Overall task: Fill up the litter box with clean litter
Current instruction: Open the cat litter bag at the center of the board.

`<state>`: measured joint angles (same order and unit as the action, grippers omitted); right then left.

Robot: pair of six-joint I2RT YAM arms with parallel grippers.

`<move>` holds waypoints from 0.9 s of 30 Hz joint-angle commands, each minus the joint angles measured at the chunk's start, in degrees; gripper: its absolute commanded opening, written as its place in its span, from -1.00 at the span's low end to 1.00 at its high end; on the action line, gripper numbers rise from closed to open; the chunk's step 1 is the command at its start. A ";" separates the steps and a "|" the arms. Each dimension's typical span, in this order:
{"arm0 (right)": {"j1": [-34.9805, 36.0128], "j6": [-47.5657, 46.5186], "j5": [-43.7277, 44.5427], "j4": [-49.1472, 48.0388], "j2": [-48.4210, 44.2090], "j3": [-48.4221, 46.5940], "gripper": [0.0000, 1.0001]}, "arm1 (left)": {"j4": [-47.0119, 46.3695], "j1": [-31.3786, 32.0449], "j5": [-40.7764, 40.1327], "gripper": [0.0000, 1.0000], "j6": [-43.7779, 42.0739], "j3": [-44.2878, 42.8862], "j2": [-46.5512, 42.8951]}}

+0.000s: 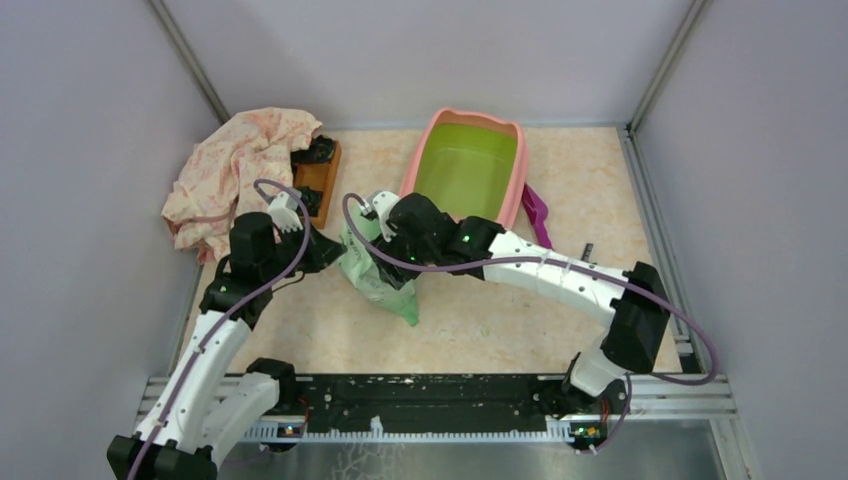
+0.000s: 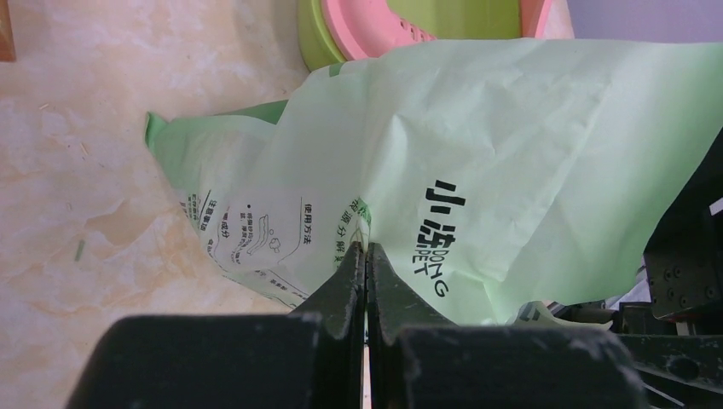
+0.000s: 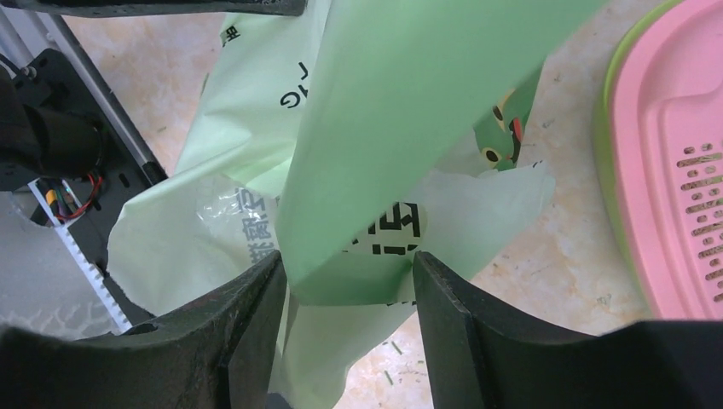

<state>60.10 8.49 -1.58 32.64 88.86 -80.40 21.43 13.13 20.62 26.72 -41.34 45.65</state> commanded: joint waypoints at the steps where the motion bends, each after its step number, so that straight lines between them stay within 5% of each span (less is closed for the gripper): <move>1: -0.13 -1.15 -0.93 -1.22 0.98 -4.53 0.13 | -4.68 0.06 4.03 -1.00 0.17 -2.11 -2.13; 10: -0.15 -3.23 1.31 2.06 4.53 -7.91 -0.16 | -5.08 0.06 4.49 -1.00 0.00 -2.19 -1.95; 16: 0.17 -4.85 0.31 4.38 5.25 -8.81 -0.13 | -5.11 0.05 4.38 -1.00 -0.26 -2.43 -1.66; 21: 0.28 -5.54 1.19 4.70 5.44 -9.17 -0.95 | -4.88 0.06 3.91 -1.00 -0.27 -2.91 -1.48; 27: 1.15 -6.55 6.99 4.10 4.23 -10.39 -1.00 | -3.70 0.06 2.57 -0.97 -0.92 -4.43 -2.23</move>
<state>60.36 3.55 -0.47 37.93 94.06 -87.61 20.62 13.08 21.50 26.15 -41.60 45.19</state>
